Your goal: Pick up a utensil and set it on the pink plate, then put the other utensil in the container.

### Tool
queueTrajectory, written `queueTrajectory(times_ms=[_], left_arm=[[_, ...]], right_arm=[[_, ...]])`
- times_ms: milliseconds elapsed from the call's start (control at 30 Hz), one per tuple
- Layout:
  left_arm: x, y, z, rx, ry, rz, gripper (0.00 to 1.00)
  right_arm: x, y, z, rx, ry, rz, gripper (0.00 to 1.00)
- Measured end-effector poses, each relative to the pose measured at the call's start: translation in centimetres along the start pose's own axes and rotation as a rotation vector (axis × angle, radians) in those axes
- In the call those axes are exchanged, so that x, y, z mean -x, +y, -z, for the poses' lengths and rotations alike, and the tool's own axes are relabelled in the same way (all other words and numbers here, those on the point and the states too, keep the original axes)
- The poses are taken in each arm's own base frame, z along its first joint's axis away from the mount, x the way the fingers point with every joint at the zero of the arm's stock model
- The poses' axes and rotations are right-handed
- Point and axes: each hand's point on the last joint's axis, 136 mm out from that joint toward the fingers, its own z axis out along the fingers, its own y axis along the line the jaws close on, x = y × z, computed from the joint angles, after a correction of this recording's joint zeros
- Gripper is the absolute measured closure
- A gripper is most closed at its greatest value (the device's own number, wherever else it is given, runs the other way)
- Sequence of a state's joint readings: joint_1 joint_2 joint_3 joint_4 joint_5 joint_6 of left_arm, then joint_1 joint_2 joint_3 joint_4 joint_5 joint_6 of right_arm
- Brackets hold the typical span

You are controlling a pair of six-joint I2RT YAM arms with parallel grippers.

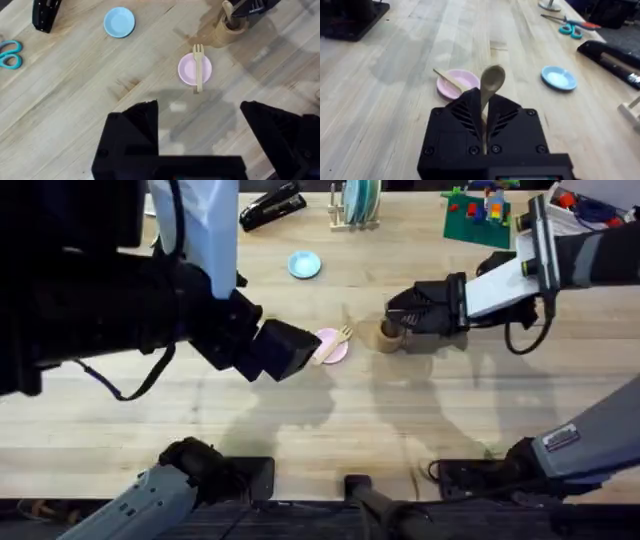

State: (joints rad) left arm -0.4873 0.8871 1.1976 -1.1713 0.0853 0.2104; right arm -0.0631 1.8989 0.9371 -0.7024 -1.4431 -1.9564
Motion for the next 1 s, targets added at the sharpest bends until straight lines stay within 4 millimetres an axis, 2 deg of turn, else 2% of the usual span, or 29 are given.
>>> queueTrajectory(times_ms=[200,433,567,633,833,867,1000], left_arm=[[0.00,0.00,0.00,0.000,0.000,0.000,0.008],[0.00,0.00,0.00,0.000,0.000,0.000,0.008],[0.00,0.00,0.00,0.000,0.000,0.000,0.008],[0.00,-0.01,0.00,0.000,0.000,0.000,0.008],[0.00,0.01,-0.01,0.000,0.000,0.000,0.008],[0.00,-0.01,0.00,0.000,0.000,0.000,0.008],[0.00,0.00,0.00,0.000,0.000,0.000,0.008]], right_arm=[[-0.97,0.28,-0.10,0.003,-0.002,-0.033,0.968],[-0.96,0.29,-0.10,0.003,-0.002,-0.034,0.878],[-0.97,0.30,-0.10,0.003,-0.002,-0.038,0.794],[-0.97,0.31,-0.10,0.003,-0.002,-0.042,0.722],[-0.96,0.31,-0.10,0.003,-0.002,-0.045,0.609],[-0.95,0.31,-0.10,0.003,-0.003,-0.056,0.457],[-0.78,0.02,-0.08,0.001,-0.006,-0.124,0.156]])
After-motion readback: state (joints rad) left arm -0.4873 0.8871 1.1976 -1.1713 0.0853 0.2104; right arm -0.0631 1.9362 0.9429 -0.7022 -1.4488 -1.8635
